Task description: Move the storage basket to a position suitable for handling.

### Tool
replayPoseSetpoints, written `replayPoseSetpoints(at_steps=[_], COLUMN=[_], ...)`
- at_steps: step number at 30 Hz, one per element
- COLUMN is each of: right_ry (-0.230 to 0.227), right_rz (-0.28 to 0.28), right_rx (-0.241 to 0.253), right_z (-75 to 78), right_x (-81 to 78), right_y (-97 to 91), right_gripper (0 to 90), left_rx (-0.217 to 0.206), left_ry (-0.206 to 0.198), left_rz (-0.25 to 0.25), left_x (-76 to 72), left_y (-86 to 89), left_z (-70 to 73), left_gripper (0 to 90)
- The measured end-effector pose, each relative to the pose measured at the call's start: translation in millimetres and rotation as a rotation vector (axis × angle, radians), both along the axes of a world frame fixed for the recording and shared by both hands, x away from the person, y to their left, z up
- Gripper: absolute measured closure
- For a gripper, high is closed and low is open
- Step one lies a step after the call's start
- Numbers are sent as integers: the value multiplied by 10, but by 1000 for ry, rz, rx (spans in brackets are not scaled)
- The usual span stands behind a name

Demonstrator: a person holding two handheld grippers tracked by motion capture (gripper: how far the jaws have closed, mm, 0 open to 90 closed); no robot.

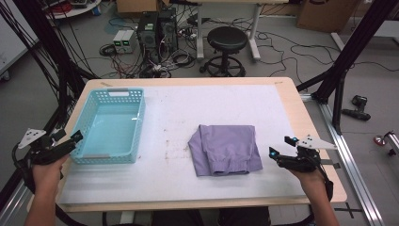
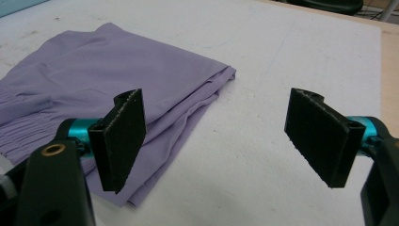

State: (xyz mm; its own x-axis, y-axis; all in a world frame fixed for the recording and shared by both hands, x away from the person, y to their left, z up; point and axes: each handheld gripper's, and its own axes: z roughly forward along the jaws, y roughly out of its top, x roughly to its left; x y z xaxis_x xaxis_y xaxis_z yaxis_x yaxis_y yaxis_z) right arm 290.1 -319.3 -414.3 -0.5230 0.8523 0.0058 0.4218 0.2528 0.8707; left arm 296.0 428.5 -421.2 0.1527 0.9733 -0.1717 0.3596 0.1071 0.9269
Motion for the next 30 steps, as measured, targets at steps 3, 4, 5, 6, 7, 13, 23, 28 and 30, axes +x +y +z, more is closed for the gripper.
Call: replayPoseSetpoints(at_steps=[3, 4, 5, 6, 7, 13, 23, 28, 30], right_ry=[4, 2, 0, 0, 1, 2, -4, -3, -2], right_rz=[6, 7, 8, 7, 7, 12, 10, 6, 2], right_rx=[-7, -9, -7, -6, -5, -8, -4, -2, 2], right_z=[-5, -3, 0, 1, 1, -2, 17, 24, 25], right_x=[2, 2, 2, 2, 2, 4, -4, -17, -19], right_y=[24, 28, 30, 30, 30, 27, 27, 0, -8], right_gripper=[213, 213, 213, 213, 214, 232, 234, 234, 234], left_rx=[-36, -53, -57, -56, -50, -15, 47, 39, 46], left_ry=[27, 23, 23, 24, 21, 42, 35, 30, 29], left_rz=[-2, -4, -9, -22, -42, -12, -41, -50, -58], left_x=[4, 4, 7, 10, 16, -1, 20, 33, 34], left_y=[28, 34, 32, 30, 16, 12, -166, -240, -267], left_z=[-69, -77, -77, -73, -63, -20, 14, 8, 13], left_gripper=[348, 356, 372, 402, 449, 638, 803, 804, 804])
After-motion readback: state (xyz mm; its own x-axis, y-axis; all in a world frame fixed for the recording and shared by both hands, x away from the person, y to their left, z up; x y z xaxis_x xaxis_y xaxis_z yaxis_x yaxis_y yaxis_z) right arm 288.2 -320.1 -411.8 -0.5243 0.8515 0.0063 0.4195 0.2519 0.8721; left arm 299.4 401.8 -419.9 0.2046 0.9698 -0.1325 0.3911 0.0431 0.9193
